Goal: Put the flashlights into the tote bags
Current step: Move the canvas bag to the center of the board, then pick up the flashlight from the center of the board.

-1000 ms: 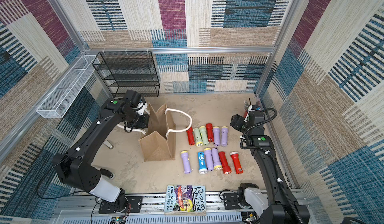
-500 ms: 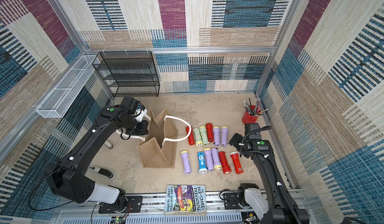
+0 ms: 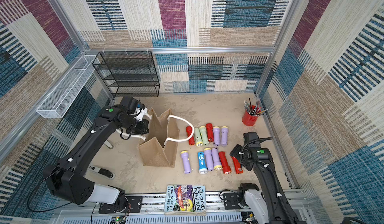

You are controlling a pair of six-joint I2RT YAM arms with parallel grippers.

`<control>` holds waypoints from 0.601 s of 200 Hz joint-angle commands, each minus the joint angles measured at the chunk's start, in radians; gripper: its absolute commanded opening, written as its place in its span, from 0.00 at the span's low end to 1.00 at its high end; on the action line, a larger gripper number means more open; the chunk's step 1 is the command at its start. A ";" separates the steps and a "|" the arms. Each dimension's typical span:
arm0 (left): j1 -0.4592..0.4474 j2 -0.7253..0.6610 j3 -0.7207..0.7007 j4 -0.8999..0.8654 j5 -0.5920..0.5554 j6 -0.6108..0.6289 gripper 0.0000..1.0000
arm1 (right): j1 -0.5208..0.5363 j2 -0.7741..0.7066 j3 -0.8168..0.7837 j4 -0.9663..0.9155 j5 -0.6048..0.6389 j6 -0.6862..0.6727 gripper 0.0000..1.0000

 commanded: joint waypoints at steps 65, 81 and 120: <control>0.001 0.023 0.001 0.026 0.004 0.019 0.03 | 0.055 0.066 -0.027 0.082 0.010 0.041 0.81; 0.001 0.024 0.003 0.027 0.007 0.022 0.04 | 0.056 0.057 -0.030 0.089 0.034 0.048 0.81; 0.001 0.028 0.014 0.027 0.018 0.026 0.05 | 0.062 0.088 -0.060 0.143 0.022 0.060 0.81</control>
